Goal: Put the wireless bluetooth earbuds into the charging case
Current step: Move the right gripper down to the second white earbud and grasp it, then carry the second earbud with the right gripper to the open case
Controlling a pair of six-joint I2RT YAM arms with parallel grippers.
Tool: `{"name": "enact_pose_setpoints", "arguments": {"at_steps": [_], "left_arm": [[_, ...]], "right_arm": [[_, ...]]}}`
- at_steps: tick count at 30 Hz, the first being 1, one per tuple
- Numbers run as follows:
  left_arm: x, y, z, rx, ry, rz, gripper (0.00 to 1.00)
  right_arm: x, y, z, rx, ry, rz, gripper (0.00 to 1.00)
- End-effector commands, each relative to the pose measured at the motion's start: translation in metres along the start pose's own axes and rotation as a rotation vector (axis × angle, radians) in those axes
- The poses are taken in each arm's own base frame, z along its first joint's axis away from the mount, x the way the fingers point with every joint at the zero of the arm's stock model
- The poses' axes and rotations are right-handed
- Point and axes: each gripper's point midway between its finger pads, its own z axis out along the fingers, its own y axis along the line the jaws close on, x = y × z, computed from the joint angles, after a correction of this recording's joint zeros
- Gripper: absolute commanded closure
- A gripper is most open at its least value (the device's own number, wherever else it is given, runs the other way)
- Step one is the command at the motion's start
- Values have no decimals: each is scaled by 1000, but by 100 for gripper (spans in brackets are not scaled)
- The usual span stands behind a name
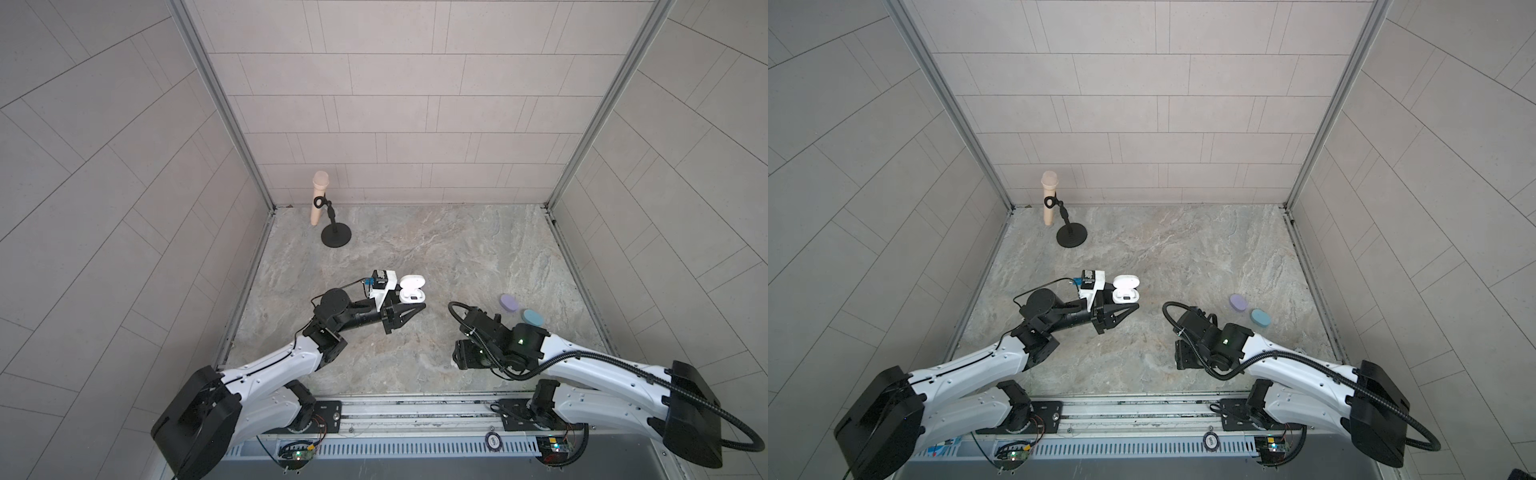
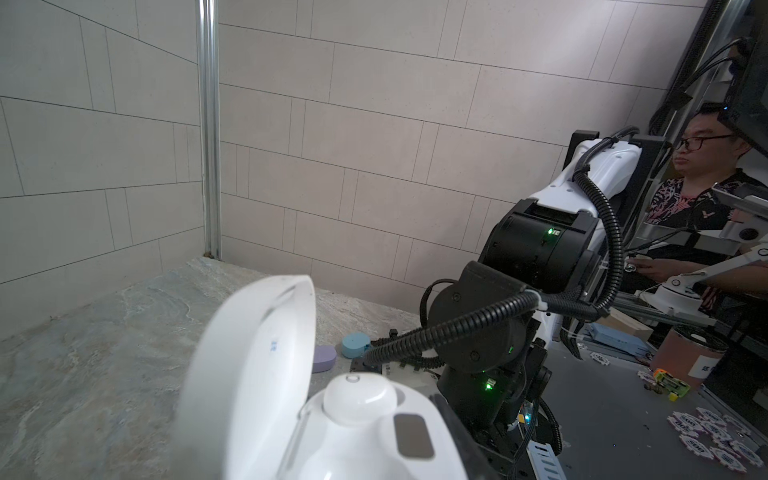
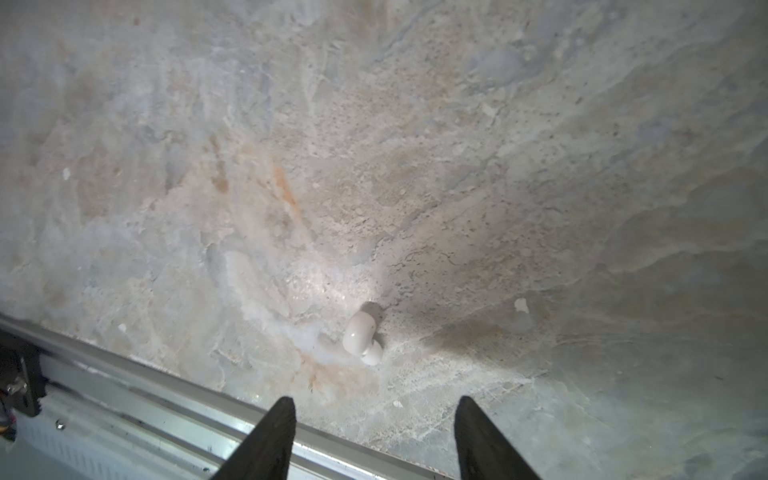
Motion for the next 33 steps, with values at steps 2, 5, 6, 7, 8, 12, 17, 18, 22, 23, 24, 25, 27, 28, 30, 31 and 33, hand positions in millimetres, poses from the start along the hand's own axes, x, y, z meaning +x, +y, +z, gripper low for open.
{"name": "enact_pose_setpoints", "arguments": {"at_steps": [2, 5, 6, 7, 8, 12, 17, 18, 22, 23, 24, 25, 27, 28, 30, 31, 33], "left_arm": [[-2, 1, -6, -25, -12, 22, 94], [-2, 0, -8, -30, -13, 23, 94], [-1, 0, -9, -32, -13, 24, 94], [-1, 0, -10, -34, -14, 24, 94], [-1, 0, -11, -38, -14, 23, 94], [1, -1, -13, -40, -12, 25, 94], [1, -3, -15, -42, -10, 31, 94], [1, -3, -15, -43, -10, 34, 94], [1, -3, -15, -43, -9, 35, 94], [0, -3, -16, -44, -10, 35, 94], [1, -3, -16, -43, -9, 35, 94], [1, -3, -16, -44, -9, 35, 94], [1, -3, -16, -44, -10, 35, 94], [1, -4, -16, -42, -10, 36, 94], [0, -4, -16, -43, -11, 37, 94], [1, -4, -17, -43, -11, 37, 94], [1, -4, -17, -43, -11, 37, 94]], "right_arm": [[-14, 7, 4, 36, -47, 133, 45], [-15, 9, 11, 68, -27, 139, 51], [-15, 10, 13, 82, -19, 129, 53], [-16, 11, 14, 88, -13, 124, 53], [-16, 12, 16, 100, -6, 118, 54], [-14, 12, 21, 156, 24, 102, 58], [-5, 11, 35, 200, 91, 87, 62], [-4, 12, 38, 205, 98, 84, 63], [-1, 12, 44, 223, 114, 80, 65], [0, 11, 45, 229, 118, 80, 65], [0, 10, 46, 235, 119, 80, 65], [1, 9, 46, 241, 121, 80, 66], [2, 7, 47, 252, 124, 81, 69], [3, 5, 48, 255, 126, 81, 71], [5, 3, 49, 262, 129, 87, 74], [6, 2, 50, 264, 130, 86, 76], [7, 0, 51, 270, 135, 90, 81]]}}
